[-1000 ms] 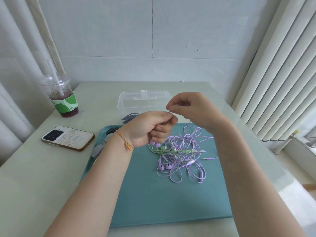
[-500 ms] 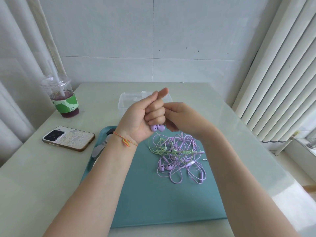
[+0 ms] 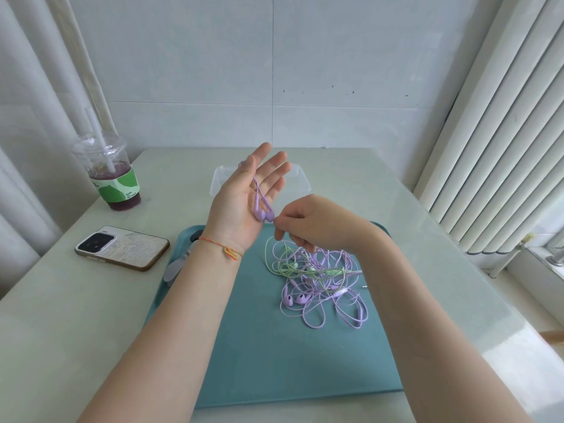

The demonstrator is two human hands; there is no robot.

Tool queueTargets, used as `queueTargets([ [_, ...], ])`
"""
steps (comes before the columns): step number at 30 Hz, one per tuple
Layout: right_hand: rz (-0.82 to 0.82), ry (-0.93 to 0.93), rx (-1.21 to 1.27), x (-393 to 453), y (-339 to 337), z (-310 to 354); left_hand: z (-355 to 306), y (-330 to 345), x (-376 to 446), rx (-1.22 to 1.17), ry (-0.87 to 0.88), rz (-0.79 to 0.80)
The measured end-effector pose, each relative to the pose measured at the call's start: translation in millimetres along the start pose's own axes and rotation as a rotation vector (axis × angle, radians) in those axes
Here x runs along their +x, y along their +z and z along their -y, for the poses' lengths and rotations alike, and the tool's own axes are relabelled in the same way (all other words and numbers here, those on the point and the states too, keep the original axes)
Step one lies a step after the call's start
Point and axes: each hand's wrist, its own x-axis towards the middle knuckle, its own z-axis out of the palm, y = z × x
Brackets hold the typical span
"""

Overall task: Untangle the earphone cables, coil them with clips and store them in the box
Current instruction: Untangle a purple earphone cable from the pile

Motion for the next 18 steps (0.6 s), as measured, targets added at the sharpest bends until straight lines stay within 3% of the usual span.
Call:
queueTargets([
  [8, -0.171, -0.043, -0.013, -3, -8, 4, 0, -1, -2, 0.087, -0.173, 0.050],
  [18, -0.284, -0.100, -0.114, -11, -25, 0, 6, 4, -11, 0.506, -0.323, 0.164],
])
